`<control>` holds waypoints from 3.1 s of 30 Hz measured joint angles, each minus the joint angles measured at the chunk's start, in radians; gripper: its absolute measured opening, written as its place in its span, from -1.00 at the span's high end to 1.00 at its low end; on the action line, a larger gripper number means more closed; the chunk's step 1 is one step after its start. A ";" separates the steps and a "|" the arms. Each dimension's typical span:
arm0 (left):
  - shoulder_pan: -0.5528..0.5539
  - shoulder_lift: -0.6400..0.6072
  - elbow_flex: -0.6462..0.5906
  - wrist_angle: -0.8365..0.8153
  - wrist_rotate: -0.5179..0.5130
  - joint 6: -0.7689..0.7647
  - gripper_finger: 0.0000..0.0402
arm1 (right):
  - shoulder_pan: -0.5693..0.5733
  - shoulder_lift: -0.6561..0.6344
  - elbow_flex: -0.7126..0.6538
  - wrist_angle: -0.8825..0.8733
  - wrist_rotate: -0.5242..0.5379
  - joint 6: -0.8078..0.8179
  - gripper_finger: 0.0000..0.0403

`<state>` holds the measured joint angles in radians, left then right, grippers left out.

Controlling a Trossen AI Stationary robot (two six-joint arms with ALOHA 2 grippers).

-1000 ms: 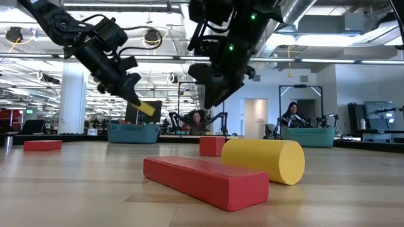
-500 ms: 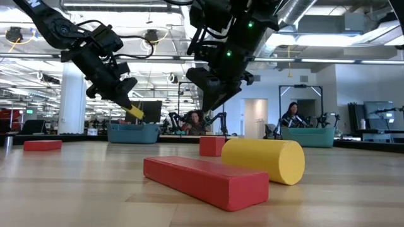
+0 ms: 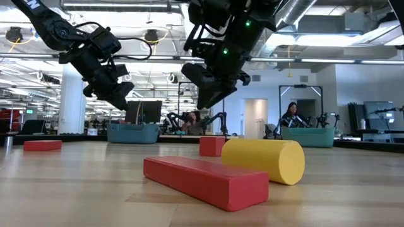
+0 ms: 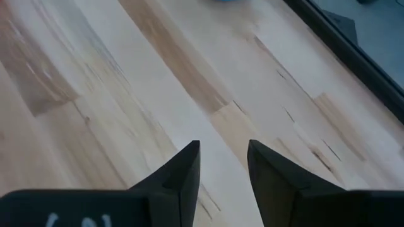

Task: Sort & place blocks by color
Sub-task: Put the yellow block into the blue bin

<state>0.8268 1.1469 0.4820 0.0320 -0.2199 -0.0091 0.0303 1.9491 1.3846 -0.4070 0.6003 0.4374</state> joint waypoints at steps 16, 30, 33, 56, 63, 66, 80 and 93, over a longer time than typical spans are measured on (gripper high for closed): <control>-0.026 0.000 -0.045 0.238 0.554 0.068 0.45 | 0.037 0.018 0.001 0.024 -0.129 0.066 0.32; -0.169 0.000 -0.045 0.476 0.379 0.083 0.45 | 0.134 0.019 0.001 -0.180 0.080 0.175 0.34; -0.190 0.013 -0.045 0.482 0.293 0.111 0.45 | 0.139 0.019 0.001 -0.177 0.059 0.254 0.34; -0.854 0.114 -0.045 0.652 0.225 0.039 0.45 | 0.569 0.013 0.020 -0.236 0.135 0.910 0.47; -1.015 0.076 -0.045 0.643 0.056 0.051 0.45 | 0.637 0.011 0.066 -0.256 0.194 0.970 0.47; -1.066 0.024 -0.045 0.602 0.007 0.059 0.45 | 0.648 0.018 0.067 -0.238 0.190 0.987 0.46; -1.132 0.079 -0.045 0.469 0.041 0.052 0.34 | 0.609 0.088 0.065 -0.179 0.105 0.991 -0.15; -1.141 0.118 -0.041 0.509 -0.029 0.054 -0.06 | 0.571 0.170 0.066 -0.174 -0.084 0.968 -0.13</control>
<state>-0.3146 1.2644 0.4406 0.5415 -0.2485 0.0452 0.6013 2.1195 1.4509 -0.5813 0.5162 1.4050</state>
